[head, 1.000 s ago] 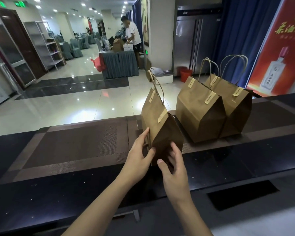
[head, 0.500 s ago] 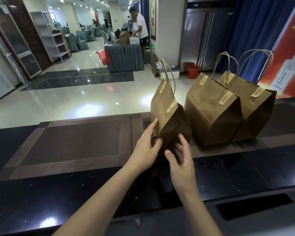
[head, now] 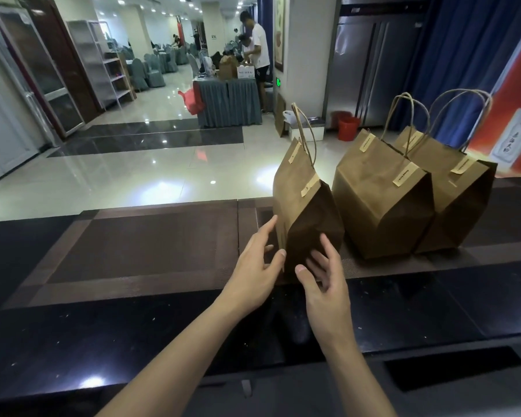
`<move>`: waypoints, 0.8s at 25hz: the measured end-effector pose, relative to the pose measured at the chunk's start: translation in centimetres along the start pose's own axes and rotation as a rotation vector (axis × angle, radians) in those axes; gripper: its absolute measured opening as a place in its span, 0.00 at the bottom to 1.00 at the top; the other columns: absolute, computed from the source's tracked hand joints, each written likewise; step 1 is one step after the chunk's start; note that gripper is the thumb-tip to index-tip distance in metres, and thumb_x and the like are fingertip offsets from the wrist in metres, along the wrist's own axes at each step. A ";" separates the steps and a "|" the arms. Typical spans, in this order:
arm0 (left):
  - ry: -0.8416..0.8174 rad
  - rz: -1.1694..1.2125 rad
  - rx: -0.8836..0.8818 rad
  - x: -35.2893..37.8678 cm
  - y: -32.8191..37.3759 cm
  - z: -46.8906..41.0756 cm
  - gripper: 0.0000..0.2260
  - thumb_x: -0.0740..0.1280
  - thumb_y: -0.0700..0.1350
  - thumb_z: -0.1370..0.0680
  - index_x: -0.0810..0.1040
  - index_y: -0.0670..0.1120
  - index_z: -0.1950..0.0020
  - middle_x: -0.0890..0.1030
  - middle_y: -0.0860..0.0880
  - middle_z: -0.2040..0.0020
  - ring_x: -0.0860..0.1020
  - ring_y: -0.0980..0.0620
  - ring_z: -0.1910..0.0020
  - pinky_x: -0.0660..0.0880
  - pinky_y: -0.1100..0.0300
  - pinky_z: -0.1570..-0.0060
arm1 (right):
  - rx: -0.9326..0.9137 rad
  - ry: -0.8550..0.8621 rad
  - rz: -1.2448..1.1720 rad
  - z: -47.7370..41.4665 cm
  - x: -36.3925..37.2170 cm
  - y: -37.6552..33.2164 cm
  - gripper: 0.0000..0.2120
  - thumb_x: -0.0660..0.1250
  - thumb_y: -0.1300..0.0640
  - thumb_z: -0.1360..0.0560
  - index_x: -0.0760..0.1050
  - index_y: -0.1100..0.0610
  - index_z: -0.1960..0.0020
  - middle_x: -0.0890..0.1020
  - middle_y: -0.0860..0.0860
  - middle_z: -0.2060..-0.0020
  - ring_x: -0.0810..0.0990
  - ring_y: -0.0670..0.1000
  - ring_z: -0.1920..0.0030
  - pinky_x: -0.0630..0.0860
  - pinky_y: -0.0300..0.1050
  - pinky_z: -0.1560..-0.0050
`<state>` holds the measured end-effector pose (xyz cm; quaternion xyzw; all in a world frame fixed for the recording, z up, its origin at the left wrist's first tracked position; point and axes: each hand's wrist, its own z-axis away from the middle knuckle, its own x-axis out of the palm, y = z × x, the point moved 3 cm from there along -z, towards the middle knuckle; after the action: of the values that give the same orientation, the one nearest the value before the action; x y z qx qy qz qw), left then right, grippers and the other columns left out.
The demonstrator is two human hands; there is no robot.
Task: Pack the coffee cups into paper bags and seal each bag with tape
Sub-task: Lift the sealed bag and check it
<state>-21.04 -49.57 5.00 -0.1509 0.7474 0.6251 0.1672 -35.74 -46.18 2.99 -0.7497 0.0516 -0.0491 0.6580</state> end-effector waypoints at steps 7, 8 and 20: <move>0.071 -0.024 -0.028 -3.8 1.3 6.0 0.25 0.62 0.47 0.16 0.59 0.65 0.23 0.65 0.60 0.25 0.68 0.60 0.29 0.70 0.70 0.42 | -0.039 -0.107 -0.026 2.6 2.2 -1.8 0.31 0.69 0.59 0.20 0.63 0.42 0.22 0.75 0.48 0.30 0.77 0.42 0.34 0.75 0.29 0.44; 0.094 -0.026 -0.030 -4.5 1.3 7.1 0.24 0.62 0.47 0.16 0.60 0.65 0.23 0.66 0.60 0.26 0.68 0.60 0.30 0.71 0.70 0.43 | -0.046 -0.123 -0.035 3.2 2.8 -2.1 0.31 0.69 0.59 0.20 0.63 0.42 0.22 0.75 0.48 0.30 0.77 0.42 0.34 0.75 0.28 0.45; 0.345 -0.066 -0.139 -11.8 -0.3 22.9 0.24 0.63 0.45 0.17 0.63 0.67 0.25 0.69 0.64 0.30 0.68 0.66 0.32 0.72 0.68 0.39 | -0.058 -0.422 -0.106 11.9 12.6 -3.5 0.29 0.68 0.60 0.19 0.65 0.43 0.23 0.76 0.49 0.32 0.78 0.43 0.35 0.75 0.28 0.45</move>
<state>-8.94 -26.90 6.20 -0.2915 0.7146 0.6343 0.0460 -21.50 -35.87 5.00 -0.7634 -0.1256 0.0760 0.6290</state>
